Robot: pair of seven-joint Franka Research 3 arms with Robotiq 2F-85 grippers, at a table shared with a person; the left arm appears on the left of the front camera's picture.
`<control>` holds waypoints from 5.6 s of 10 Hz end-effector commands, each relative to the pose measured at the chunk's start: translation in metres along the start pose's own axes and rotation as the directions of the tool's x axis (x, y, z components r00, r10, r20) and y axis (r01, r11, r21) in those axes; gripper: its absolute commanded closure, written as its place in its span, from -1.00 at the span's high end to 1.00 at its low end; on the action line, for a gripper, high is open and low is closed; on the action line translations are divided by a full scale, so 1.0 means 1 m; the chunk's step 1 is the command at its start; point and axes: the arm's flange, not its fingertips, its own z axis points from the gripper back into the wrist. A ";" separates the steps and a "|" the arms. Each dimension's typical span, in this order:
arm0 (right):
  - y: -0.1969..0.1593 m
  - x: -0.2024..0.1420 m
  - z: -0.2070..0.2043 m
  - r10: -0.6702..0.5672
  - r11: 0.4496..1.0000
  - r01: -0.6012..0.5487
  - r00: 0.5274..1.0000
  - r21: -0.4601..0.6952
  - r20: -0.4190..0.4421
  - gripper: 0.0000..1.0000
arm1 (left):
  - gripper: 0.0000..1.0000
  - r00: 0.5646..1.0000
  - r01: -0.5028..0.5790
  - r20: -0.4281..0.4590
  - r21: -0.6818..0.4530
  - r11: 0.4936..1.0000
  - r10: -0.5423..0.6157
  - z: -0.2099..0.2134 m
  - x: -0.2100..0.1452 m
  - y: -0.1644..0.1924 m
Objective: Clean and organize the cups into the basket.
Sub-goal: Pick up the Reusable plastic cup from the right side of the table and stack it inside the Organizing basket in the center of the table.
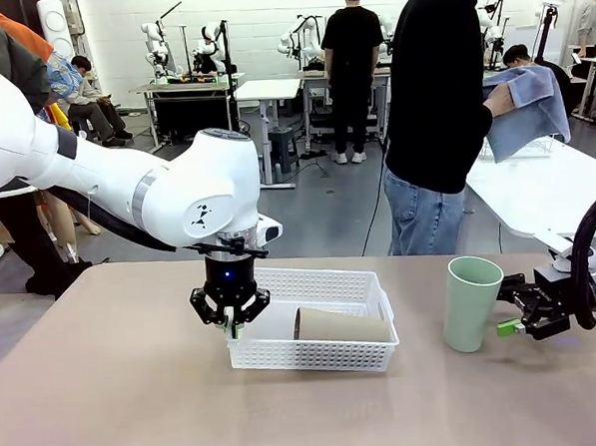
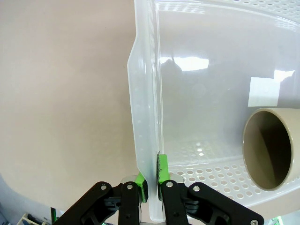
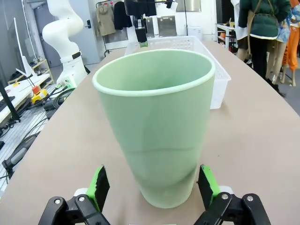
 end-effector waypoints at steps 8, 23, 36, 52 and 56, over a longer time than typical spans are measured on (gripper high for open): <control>-0.020 -0.005 -0.054 0.028 0.999 -0.028 1.000 0.040 -0.002 1.00 | -1.00 1.000 -0.002 0.002 -0.003 1.000 0.002 0.002 0.000 0.000; 0.060 0.149 -0.058 -0.059 0.947 0.070 0.997 -0.313 0.044 -1.00 | -1.00 1.000 -0.002 0.002 -0.003 1.000 0.002 0.002 0.000 0.000; 0.033 0.221 -0.185 -0.043 0.974 -0.052 0.911 -0.219 -0.411 0.60 | -1.00 1.000 -0.002 0.002 -0.003 1.000 0.002 0.002 0.000 0.000; -0.031 0.220 -0.300 0.017 0.963 -0.215 0.644 -0.160 -0.765 0.60 | -1.00 1.000 -0.002 0.002 -0.003 1.000 0.002 0.002 0.000 0.000; -0.043 0.217 -0.298 -0.012 0.961 -0.201 0.653 -0.188 -0.758 0.60 | -1.00 1.000 -0.002 0.002 -0.003 1.000 0.002 0.002 0.000 0.000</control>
